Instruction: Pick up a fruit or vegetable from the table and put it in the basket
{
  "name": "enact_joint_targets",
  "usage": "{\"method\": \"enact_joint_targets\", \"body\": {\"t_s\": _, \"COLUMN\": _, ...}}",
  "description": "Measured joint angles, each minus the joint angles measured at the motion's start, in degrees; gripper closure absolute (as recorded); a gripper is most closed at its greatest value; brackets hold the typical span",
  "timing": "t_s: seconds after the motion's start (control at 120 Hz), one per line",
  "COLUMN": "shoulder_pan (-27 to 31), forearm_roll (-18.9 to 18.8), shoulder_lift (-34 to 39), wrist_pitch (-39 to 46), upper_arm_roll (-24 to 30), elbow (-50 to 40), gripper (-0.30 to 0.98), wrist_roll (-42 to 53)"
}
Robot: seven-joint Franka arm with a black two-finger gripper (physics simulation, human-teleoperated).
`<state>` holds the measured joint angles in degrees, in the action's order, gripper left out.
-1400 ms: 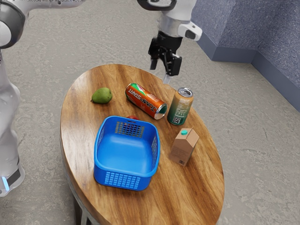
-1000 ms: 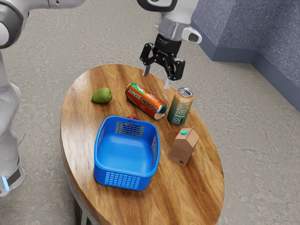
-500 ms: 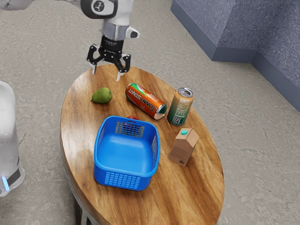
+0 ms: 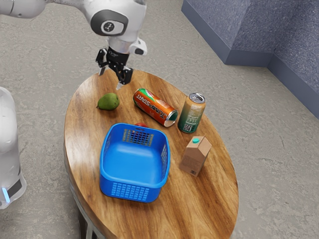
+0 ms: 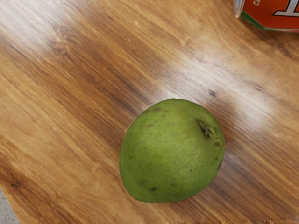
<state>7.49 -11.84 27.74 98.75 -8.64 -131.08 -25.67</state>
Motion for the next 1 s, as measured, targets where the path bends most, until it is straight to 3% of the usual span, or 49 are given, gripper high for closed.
{"method": "enact_joint_targets", "body": {"t_s": 0.433, "shoulder_pan": 1.2, "forearm_roll": -1.3, "shoulder_lift": 0.2, "wrist_pitch": 8.0, "upper_arm_roll": -0.4, "elbow": -5.7, "gripper": 0.0, "wrist_roll": 16.1}}
{"method": "enact_joint_targets", "body": {"t_s": 1.0, "shoulder_pan": 2.7, "forearm_roll": 0.3, "shoulder_lift": 0.6, "wrist_pitch": 15.3, "upper_arm_roll": -0.9, "elbow": -11.1, "gripper": 0.0, "wrist_roll": 25.3}}
